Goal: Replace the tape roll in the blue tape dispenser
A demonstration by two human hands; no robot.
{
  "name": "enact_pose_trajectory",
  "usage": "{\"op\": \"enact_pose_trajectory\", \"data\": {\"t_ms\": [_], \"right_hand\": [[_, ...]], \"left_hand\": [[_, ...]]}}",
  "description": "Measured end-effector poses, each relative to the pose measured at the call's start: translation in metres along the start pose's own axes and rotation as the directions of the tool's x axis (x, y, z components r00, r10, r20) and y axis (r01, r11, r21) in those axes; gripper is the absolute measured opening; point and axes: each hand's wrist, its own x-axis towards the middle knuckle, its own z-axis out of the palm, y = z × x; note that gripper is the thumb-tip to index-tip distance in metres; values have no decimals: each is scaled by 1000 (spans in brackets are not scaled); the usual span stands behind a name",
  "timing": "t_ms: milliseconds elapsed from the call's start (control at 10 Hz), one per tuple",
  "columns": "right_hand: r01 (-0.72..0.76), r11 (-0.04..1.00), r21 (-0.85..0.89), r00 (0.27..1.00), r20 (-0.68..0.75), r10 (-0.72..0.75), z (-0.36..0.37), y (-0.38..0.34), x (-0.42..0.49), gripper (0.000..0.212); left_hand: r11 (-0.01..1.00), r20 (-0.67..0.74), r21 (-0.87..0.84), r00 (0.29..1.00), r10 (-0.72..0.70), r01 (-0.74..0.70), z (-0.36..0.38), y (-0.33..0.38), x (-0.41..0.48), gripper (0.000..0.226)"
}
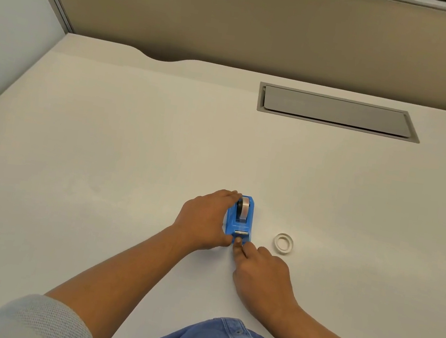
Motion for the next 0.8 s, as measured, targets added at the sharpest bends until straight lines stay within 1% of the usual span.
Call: {"op": "enact_pose_trajectory", "data": {"t_ms": [100,200,300,500,600,700,800], "right_hand": [[1,1000,12,998,70,-2,-1,-2,0,50],[-59,994,94,995,89,50,4,-3,0,47],[-74,990,118,994,86,64,9,-3,-2,49],[-54,985,164,995,96,39,10,1,-3,51],[-54,979,199,996,81,38,7,5,-4,48],[-34,966,256,999,11,33,-2,8,-6,33],[-86,928,364,993,-47,111,-6,18,-9,21]], "left_hand": [[1000,5,1,1000,-5,5,2,-1,0,94],[1000,7,0,1000,-17,17,4,-1,-1,95],[999,16,-25,999,-33,34,5,-1,-3,95],[997,52,-72,998,-33,36,6,-2,-7,99],[992,75,-118,997,-31,39,5,-3,-9,110],[995,65,-84,997,-52,57,2,-2,-11,113],[987,-46,-105,991,-126,121,3,-3,-15,107]]}}
